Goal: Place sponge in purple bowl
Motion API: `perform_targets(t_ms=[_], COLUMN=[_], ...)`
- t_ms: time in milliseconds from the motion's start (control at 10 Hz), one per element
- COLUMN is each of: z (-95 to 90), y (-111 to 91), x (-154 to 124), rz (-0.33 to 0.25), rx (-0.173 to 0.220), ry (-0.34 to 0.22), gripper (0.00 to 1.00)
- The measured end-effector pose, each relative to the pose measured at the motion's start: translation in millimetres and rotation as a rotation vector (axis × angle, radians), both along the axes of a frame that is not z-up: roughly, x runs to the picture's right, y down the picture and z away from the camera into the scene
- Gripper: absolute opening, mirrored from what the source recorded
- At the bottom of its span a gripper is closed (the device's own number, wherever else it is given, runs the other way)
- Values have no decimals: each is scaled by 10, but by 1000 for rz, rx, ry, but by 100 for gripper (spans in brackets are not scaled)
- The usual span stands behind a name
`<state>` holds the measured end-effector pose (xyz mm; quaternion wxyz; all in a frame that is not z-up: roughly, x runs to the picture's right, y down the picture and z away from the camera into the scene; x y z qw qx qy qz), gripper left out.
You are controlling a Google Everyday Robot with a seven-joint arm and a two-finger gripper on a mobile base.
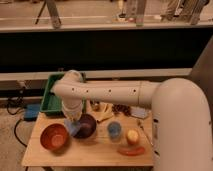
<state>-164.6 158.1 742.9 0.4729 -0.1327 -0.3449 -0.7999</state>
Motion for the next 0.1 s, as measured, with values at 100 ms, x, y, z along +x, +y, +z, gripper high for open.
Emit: perform_targets(t_ms=[100], z=[2], y=[-9], x=[5], rz=[3], rx=[0], ry=[-1], gripper=[8])
